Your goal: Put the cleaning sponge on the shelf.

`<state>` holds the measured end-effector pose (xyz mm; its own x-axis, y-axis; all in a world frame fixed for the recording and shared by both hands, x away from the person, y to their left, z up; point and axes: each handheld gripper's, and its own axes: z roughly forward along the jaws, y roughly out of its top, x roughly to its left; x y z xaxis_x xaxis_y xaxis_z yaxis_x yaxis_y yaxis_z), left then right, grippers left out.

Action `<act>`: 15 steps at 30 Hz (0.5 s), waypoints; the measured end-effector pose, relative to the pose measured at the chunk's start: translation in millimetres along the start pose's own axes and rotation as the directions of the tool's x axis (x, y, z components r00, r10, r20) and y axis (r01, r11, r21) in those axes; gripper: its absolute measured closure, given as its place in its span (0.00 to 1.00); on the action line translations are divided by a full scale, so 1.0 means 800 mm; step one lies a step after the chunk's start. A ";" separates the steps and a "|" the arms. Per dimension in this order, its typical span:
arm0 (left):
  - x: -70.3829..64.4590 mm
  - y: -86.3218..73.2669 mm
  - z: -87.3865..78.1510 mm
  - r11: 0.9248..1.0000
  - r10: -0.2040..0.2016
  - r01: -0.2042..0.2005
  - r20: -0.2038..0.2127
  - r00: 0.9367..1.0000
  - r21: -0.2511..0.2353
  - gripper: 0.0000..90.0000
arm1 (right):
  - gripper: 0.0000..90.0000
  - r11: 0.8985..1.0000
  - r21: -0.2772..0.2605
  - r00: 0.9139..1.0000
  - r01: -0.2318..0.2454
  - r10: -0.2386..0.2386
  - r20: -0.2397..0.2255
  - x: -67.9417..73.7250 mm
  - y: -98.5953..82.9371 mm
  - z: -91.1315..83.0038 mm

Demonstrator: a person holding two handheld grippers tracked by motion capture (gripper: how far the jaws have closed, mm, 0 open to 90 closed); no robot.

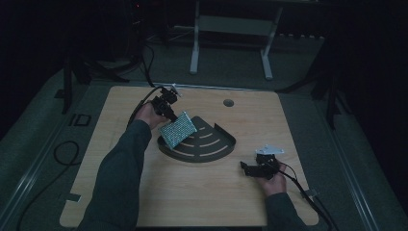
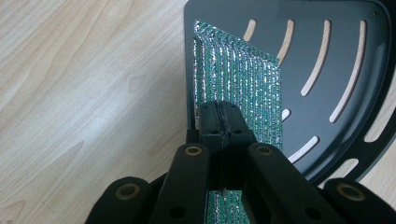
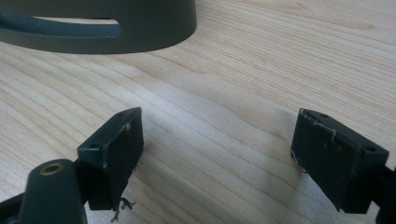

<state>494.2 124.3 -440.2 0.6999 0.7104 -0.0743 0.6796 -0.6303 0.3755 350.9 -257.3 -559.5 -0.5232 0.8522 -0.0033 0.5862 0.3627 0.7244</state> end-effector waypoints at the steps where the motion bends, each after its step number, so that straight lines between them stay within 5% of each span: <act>1: 0.000 0.000 0.002 1.000 0.001 -0.001 -0.004 1.000 0.001 1.00 | 0.18 1.000 0.001 1.000 -0.001 0.001 0.000 0.000 0.000 0.000; 15: 0.002 -0.002 0.019 0.999 0.005 -0.005 -0.010 1.000 0.039 1.00 | 0.18 1.000 0.000 1.000 0.000 0.000 0.000 0.000 0.000 0.000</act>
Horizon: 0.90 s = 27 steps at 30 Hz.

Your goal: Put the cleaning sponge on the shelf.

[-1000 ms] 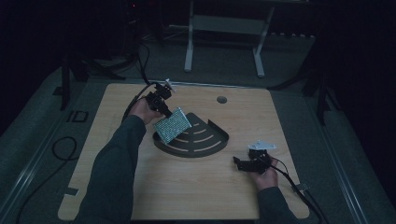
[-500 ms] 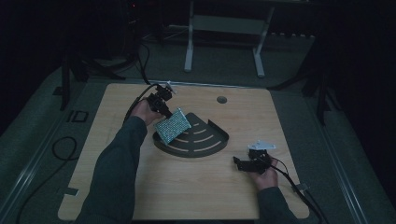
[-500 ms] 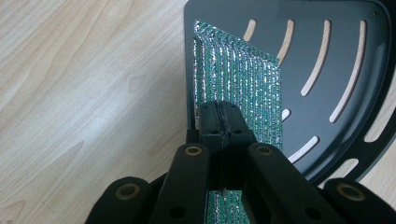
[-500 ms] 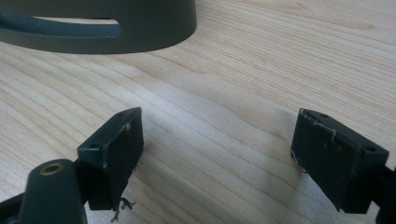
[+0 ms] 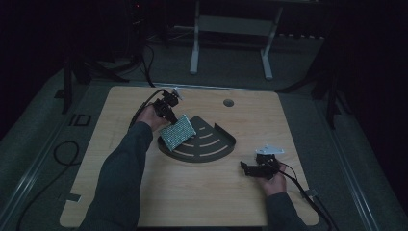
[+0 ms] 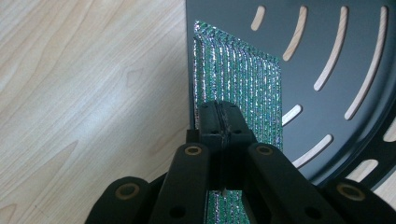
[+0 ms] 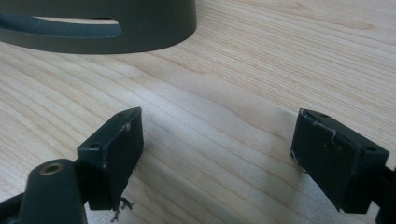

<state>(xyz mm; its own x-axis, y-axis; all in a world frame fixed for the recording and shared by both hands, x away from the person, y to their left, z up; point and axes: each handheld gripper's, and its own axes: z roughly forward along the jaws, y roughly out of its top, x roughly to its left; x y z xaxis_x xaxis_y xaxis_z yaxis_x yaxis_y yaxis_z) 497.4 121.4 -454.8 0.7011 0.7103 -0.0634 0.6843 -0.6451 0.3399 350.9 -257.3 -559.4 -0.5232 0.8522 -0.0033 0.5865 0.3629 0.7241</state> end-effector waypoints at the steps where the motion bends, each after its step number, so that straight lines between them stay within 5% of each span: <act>1: 0.000 0.000 0.001 1.000 0.002 -0.002 -0.003 1.000 0.002 1.00 | 0.18 1.000 0.000 1.000 0.000 0.000 0.000 0.000 0.000 0.000; 27: -0.010 -0.004 0.020 0.998 0.033 -0.030 -0.053 0.998 0.057 0.99 | 0.18 1.000 0.000 1.000 0.000 0.000 0.000 0.000 0.000 0.000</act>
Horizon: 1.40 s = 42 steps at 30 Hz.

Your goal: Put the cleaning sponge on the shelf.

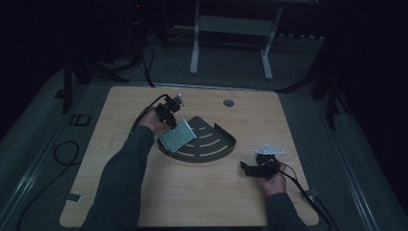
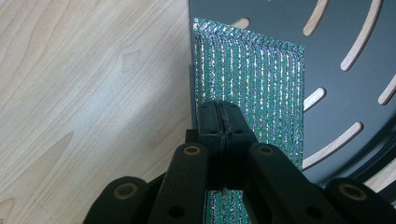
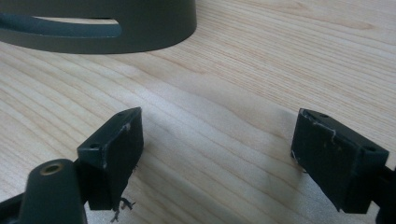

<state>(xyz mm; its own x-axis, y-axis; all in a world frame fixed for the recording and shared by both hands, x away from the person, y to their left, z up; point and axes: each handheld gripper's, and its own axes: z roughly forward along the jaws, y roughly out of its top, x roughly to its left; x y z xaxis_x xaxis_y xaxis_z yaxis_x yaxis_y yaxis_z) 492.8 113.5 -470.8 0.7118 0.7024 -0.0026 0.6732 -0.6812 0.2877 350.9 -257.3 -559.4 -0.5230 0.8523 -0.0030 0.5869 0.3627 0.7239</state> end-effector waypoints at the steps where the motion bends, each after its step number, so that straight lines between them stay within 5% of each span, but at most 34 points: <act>1: 0.000 0.000 0.000 1.000 0.000 0.000 0.000 1.000 0.001 0.99 | 0.18 1.000 -0.001 1.000 0.001 -0.001 0.000 0.000 0.000 0.000; 17: -0.001 -0.002 0.003 1.000 0.002 -0.002 -0.009 1.000 0.023 0.98 | 0.18 1.000 0.000 1.000 0.000 0.000 0.000 0.000 0.000 0.000; 32: 0.013 -0.013 -0.017 0.998 -0.052 0.051 -0.046 0.998 -0.029 0.67 | 0.18 1.000 -0.001 1.000 0.001 -0.001 0.000 0.000 0.000 0.000; 42: 0.016 -0.021 -0.033 0.996 -0.071 0.065 -0.090 0.993 -0.064 0.61 | 0.18 1.000 0.000 1.000 -0.001 0.001 0.000 0.000 0.000 0.000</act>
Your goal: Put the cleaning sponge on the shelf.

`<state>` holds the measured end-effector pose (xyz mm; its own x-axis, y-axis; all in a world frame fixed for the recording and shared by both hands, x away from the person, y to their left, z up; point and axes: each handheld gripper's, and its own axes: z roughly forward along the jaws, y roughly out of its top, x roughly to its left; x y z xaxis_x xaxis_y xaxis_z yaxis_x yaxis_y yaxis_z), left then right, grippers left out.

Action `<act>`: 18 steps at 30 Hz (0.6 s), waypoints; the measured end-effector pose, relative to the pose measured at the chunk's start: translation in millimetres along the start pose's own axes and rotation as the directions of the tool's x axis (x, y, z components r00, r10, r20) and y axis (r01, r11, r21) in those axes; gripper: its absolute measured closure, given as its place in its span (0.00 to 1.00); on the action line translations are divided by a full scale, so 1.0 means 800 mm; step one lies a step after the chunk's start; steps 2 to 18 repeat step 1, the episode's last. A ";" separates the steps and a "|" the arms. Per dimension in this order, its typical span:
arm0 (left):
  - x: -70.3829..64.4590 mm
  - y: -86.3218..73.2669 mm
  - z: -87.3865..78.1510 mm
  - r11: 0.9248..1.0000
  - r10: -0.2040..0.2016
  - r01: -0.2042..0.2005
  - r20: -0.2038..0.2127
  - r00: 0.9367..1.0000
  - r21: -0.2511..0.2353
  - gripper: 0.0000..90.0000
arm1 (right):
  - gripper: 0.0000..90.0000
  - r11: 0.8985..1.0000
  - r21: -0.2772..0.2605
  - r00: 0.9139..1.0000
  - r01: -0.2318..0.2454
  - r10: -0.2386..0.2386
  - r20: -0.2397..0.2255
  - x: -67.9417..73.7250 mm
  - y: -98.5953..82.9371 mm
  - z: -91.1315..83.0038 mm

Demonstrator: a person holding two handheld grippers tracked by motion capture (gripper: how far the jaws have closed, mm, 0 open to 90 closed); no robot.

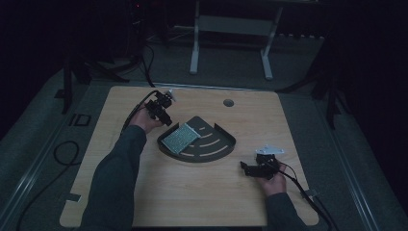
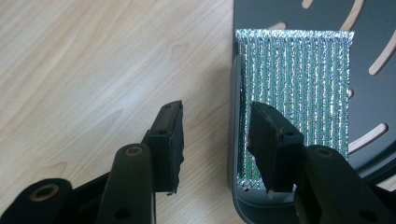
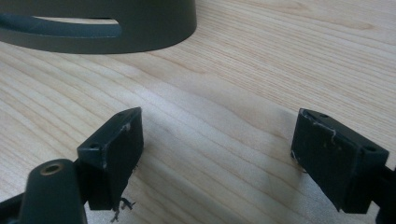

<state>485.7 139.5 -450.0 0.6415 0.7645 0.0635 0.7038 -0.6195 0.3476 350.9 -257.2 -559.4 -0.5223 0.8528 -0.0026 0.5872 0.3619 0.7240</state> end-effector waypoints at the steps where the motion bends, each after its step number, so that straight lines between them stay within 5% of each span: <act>1: 0.000 0.000 -0.003 1.000 0.000 -0.001 -0.006 1.000 -0.006 0.61 | 0.18 1.000 0.001 1.000 0.000 0.000 0.000 0.000 0.000 0.000; 18: 0.000 0.000 -0.003 1.000 0.000 -0.001 -0.006 1.000 -0.006 0.61 | 0.18 1.000 0.001 1.000 0.000 0.000 0.000 0.000 0.000 0.000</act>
